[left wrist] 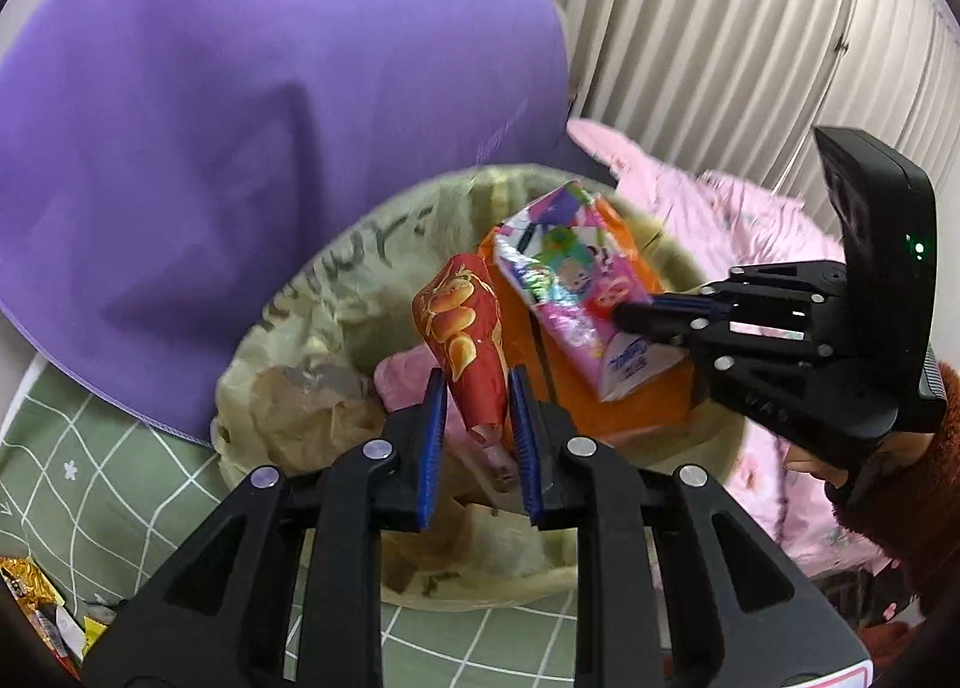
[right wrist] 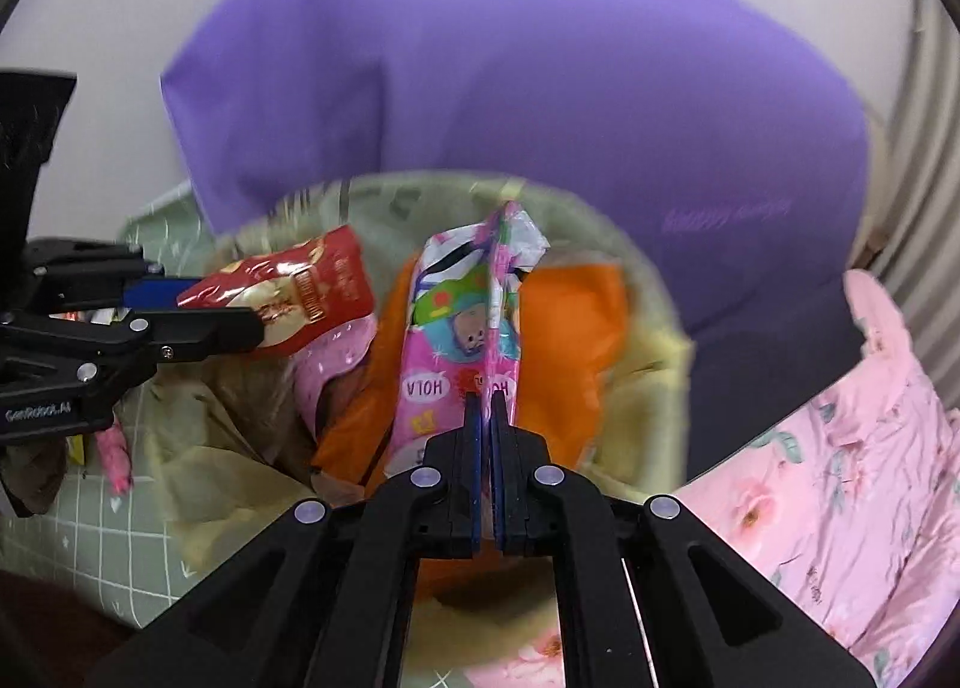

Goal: Collect trash
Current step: 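Carry the red snack bag and tissue pack into the yellow trash bag with both tools, then open both tools and move them back over the remaining trash on the table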

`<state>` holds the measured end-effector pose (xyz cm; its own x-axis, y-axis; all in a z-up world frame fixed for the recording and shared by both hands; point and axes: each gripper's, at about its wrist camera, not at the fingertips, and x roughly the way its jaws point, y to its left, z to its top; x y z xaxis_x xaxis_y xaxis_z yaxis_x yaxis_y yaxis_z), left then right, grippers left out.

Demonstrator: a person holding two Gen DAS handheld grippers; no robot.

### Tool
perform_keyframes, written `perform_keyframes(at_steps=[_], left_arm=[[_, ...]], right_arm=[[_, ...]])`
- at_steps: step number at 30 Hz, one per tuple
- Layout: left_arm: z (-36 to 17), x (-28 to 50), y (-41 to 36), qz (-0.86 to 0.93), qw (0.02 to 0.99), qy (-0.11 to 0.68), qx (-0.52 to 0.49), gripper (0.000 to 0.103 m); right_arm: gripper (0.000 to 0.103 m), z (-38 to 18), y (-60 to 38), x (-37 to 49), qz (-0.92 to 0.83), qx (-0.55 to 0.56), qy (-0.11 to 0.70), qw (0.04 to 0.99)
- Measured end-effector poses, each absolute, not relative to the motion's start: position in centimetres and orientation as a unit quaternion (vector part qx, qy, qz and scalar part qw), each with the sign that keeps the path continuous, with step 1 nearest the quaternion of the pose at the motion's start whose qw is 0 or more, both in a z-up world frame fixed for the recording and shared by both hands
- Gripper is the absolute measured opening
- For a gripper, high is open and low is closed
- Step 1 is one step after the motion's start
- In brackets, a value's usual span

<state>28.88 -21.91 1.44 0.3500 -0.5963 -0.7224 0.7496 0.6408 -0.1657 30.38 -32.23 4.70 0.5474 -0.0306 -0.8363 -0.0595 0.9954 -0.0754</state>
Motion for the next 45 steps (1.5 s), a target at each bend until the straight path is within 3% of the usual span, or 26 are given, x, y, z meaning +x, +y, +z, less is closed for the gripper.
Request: perform_keyframes(at_steps=[14, 23, 24, 27, 28, 45], left_arm=[[-0.9, 30.7, -21.6, -0.409, 0.818, 0.400, 0.065, 0.020], [-0.1, 30.0, -18.5, -0.414, 0.823, 0.386, 0.040, 0.039], [0.1, 29.9, -18.3, -0.412, 0.825, 0.384, 0.038, 0.042], [1.1, 29.4, -17.0, -0.397, 0.838, 0.373, 0.032, 0.047], [1.4, 29.3, -16.6, -0.392, 0.842, 0.369, 0.029, 0.049], [1.8, 25.5, -4.7, -0.261, 0.899, 0.350, -0.041, 0.053]], right_arm=[[0.005, 5.1, -33.7, 28.8, 0.014, -0.021, 0.447, 0.894], [0.007, 5.8, -33.4, 27.3, -0.010, -0.010, 0.427, 0.904], [0.009, 5.8, -33.4, 27.1, -0.014, -0.013, 0.426, 0.904], [0.039, 6.1, -33.2, 26.6, -0.012, -0.011, 0.421, 0.907], [0.044, 6.3, -33.1, 26.4, -0.011, -0.009, 0.418, 0.908], [0.044, 9.5, -27.3, 27.1, 0.011, -0.038, 0.357, 0.933]])
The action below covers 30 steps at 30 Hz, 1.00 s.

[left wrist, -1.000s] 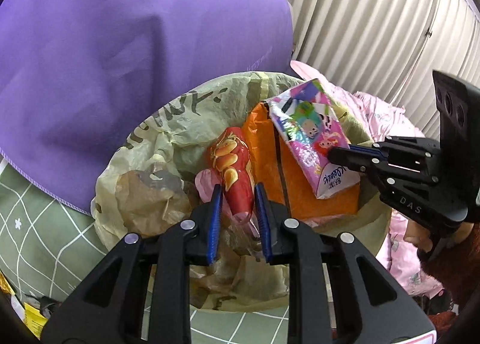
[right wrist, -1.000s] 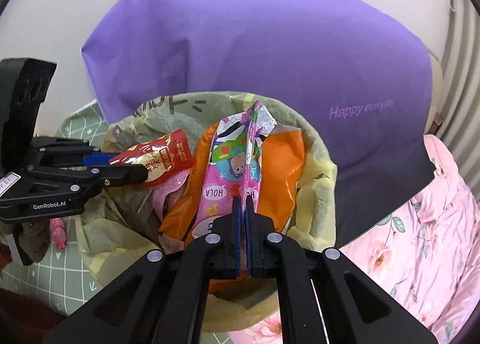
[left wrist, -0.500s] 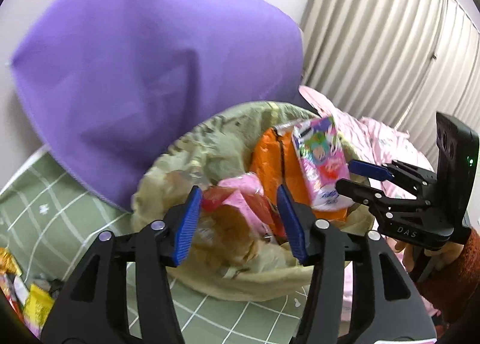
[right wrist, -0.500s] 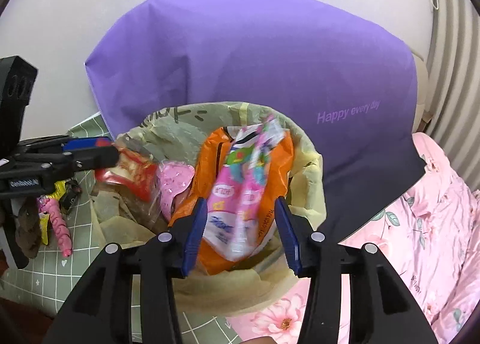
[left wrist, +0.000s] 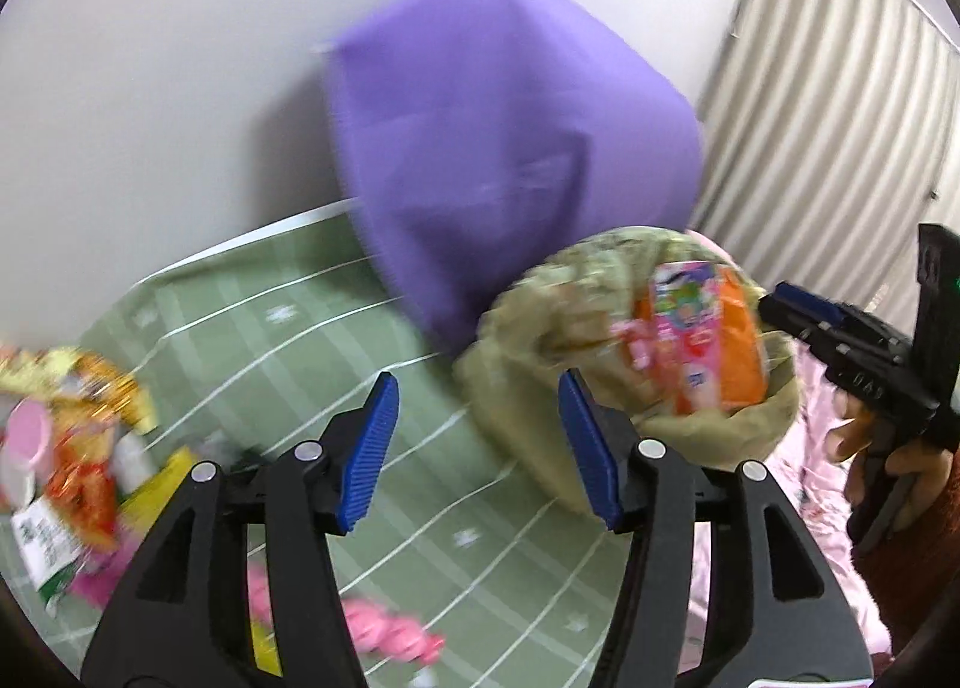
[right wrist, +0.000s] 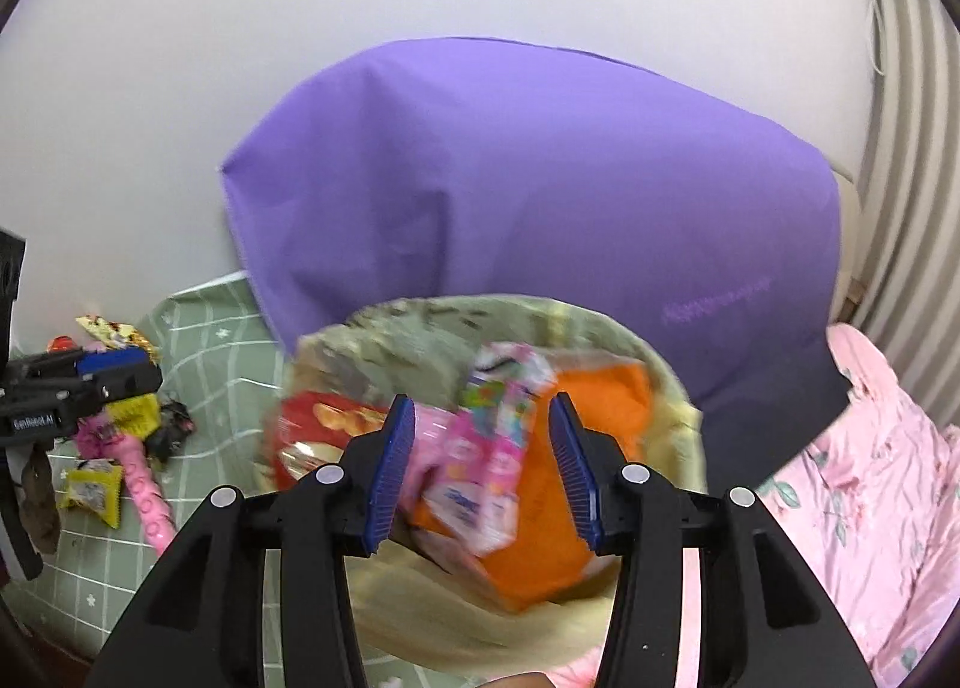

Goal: Collect trash
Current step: 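Open both tools and move them back over the remaining trash on the table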

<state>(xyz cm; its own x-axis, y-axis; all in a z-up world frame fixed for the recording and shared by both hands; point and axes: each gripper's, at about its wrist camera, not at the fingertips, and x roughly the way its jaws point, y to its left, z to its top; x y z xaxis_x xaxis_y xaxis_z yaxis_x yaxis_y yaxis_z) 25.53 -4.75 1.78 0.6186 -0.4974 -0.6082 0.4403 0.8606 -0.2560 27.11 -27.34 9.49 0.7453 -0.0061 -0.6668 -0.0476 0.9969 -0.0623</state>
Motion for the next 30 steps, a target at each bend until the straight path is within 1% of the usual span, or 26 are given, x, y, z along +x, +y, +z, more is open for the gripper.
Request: perform_keyframes(at_steps=[6, 8, 9, 10, 14, 16, 20, 25, 30], left_arm=[[0.5, 23.3, 3.5, -0.165, 0.919, 0.349, -0.079, 0.053], [0.3, 22.6, 6.4, -0.129, 0.925, 0.344, -0.094, 0.053], [0.1, 22.2, 8.2, -0.107, 0.928, 0.341, -0.105, 0.053], [-0.1, 22.0, 9.9, -0.085, 0.929, 0.341, -0.116, 0.053], [-0.8, 21.1, 15.2, -0.021, 0.925, 0.347, -0.150, 0.053], [-1.0, 20.4, 17.5, 0.004, 0.925, 0.346, -0.159, 0.053], [-1.5, 19.1, 22.0, 0.049, 0.920, 0.343, -0.185, 0.053], [-1.9, 18.2, 24.8, 0.081, 0.916, 0.340, -0.196, 0.053], [-2.2, 18.3, 26.0, 0.101, 0.914, 0.341, -0.192, 0.053]], right_arm=[[0.045, 9.2, -21.5, 28.1, 0.092, -0.038, 0.346, 0.933], [0.048, 8.8, -19.5, 28.5, 0.118, -0.041, 0.348, 0.929], [0.052, 8.4, -18.4, 28.7, 0.134, -0.042, 0.350, 0.926], [0.053, 8.1, -17.6, 28.8, 0.145, -0.042, 0.353, 0.924], [0.053, 5.8, -13.4, 29.9, 0.185, -0.055, 0.373, 0.908], [0.059, 4.7, -11.7, 30.3, 0.212, -0.056, 0.381, 0.898], [0.059, 3.1, -8.2, 31.1, 0.252, -0.071, 0.400, 0.878], [0.059, 2.3, -3.7, 32.9, 0.289, -0.091, 0.408, 0.861], [0.059, 2.1, 1.7, 35.0, 0.324, -0.122, 0.390, 0.853]])
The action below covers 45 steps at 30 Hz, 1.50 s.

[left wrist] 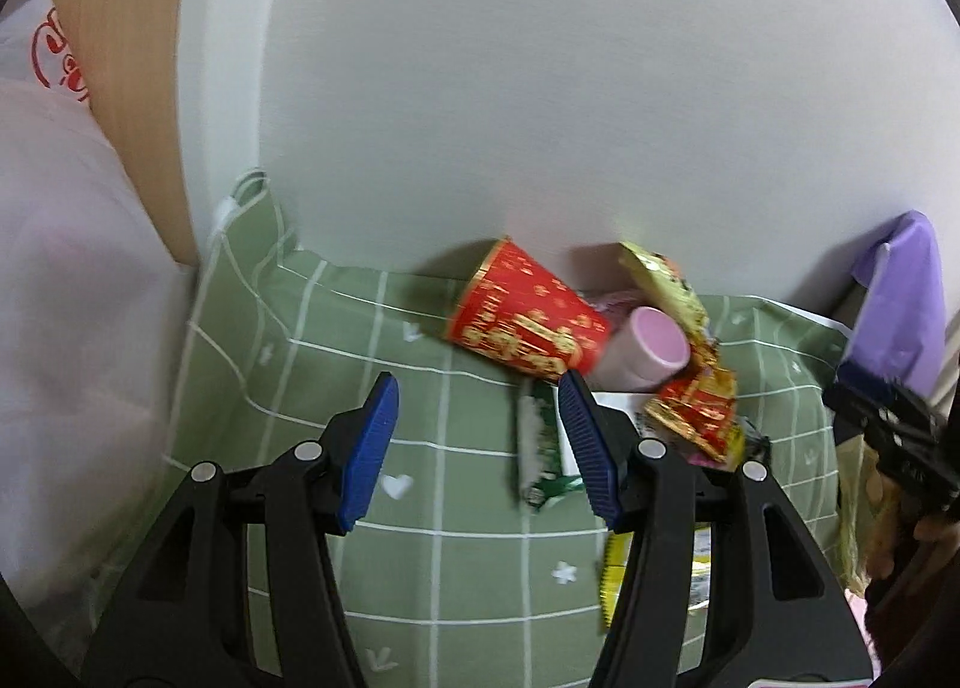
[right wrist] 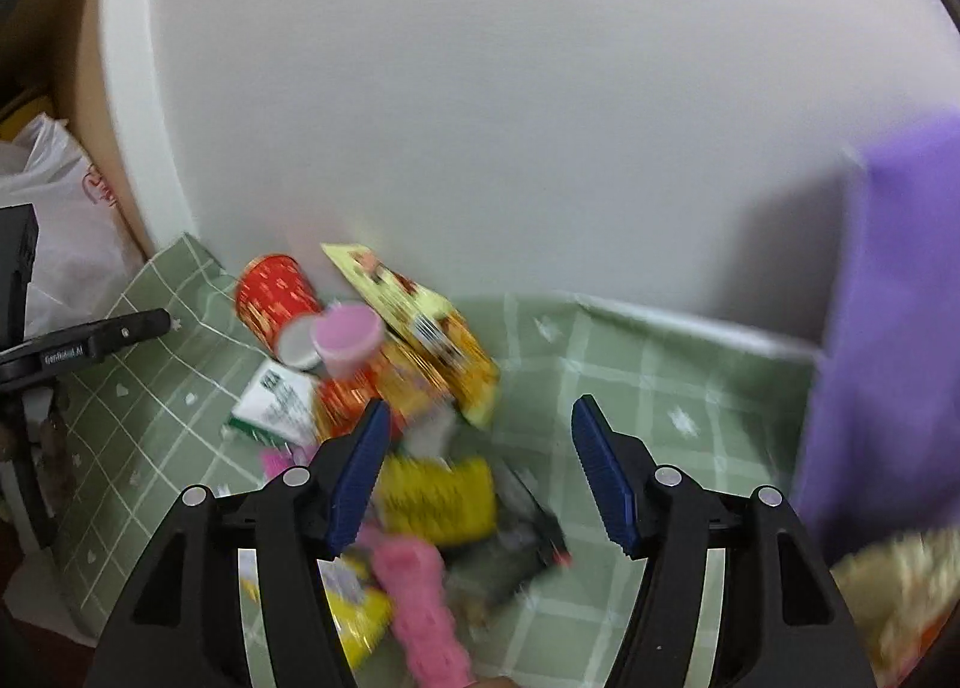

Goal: Collect trash
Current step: 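Open both tools and move them back over the remaining trash on the table, then grasp the red paper cup with the left tool while the right tool grasps the yellow snack wrapper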

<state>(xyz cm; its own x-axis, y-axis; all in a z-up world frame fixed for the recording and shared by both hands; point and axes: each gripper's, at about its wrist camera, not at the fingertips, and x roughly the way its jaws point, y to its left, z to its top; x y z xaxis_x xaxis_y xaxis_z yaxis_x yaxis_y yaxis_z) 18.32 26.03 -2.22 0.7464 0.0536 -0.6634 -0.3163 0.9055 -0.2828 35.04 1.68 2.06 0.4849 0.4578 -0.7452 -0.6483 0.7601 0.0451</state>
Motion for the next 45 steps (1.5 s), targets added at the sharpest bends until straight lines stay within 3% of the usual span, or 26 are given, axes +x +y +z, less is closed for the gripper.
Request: perform_keyframes(at_steps=[11, 18, 21, 28, 39, 45], left_arm=[[-3.1, 19.0, 28.1, 0.110, 0.908, 0.351, -0.202, 0.053], [-3.5, 19.6, 28.4, 0.104, 0.906, 0.351, -0.212, 0.053], [-3.6, 19.8, 28.5, 0.103, 0.906, 0.350, -0.216, 0.053], [-3.9, 20.1, 28.6, 0.103, 0.903, 0.351, -0.224, 0.053], [-3.6, 20.6, 27.3, 0.073, 0.905, 0.346, -0.236, 0.055], [-3.5, 22.8, 27.3, 0.030, 0.888, 0.345, -0.301, 0.059]], right_arm=[[0.058, -0.3, 11.7, 40.0, 0.378, -0.189, 0.385, 0.821], [0.046, -2.7, 14.7, 40.9, 0.388, -0.223, 0.409, 0.795], [0.032, -2.7, 14.9, 40.5, 0.401, -0.222, 0.410, 0.788], [0.017, -1.6, 13.6, 39.3, 0.401, -0.224, 0.404, 0.791], [0.015, 2.2, 6.5, 37.6, 0.355, -0.146, 0.393, 0.836], [0.016, 4.0, 1.3, 36.0, 0.304, -0.118, 0.385, 0.864]])
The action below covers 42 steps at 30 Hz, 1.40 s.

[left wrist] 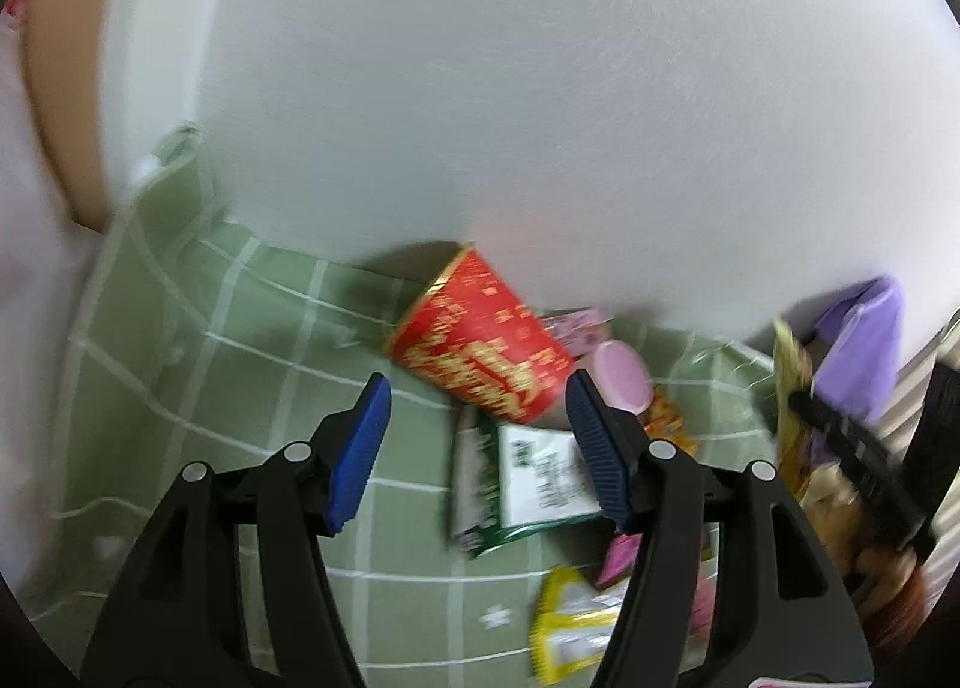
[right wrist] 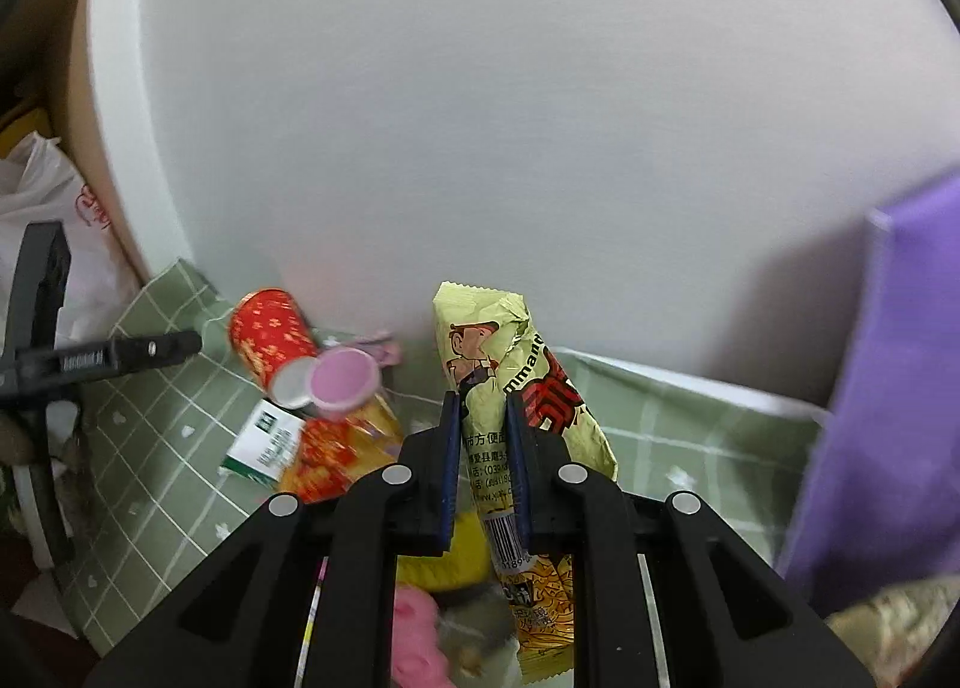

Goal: Collect trash
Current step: 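Grasp the red paper cup with the left tool while the right tool grasps the yellow snack wrapper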

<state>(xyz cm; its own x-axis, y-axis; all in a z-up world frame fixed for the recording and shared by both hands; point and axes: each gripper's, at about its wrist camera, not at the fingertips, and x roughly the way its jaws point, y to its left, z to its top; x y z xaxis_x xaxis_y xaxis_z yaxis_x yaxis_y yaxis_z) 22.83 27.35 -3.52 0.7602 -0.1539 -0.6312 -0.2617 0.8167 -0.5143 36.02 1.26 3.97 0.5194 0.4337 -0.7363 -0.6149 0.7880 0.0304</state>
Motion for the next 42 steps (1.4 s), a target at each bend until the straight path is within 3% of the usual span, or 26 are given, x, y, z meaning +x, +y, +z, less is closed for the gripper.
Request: perform_keyframes(at_steps=[18, 24, 28, 42], left_arm=[[-6.2, 30.1, 28.4, 0.108, 0.835, 0.402, -0.360, 0.065], [-6.6, 29.9, 29.6, 0.093, 0.823, 0.404, -0.389, 0.058], [-6.1, 28.9, 29.4, 0.087, 0.830, 0.397, -0.383, 0.052], [1.1, 24.4, 25.6, 0.042, 0.907, 0.322, -0.268, 0.052]], right_arm=[[0.015, 1.2, -4.3, 34.6, 0.226, -0.101, 0.434, 0.866], [0.015, 0.8, -3.5, 34.6, 0.233, -0.106, 0.437, 0.863], [0.015, 0.8, -3.2, 34.4, 0.239, -0.109, 0.432, 0.863], [0.016, 3.8, -5.3, 32.1, 0.246, -0.092, 0.385, 0.885]])
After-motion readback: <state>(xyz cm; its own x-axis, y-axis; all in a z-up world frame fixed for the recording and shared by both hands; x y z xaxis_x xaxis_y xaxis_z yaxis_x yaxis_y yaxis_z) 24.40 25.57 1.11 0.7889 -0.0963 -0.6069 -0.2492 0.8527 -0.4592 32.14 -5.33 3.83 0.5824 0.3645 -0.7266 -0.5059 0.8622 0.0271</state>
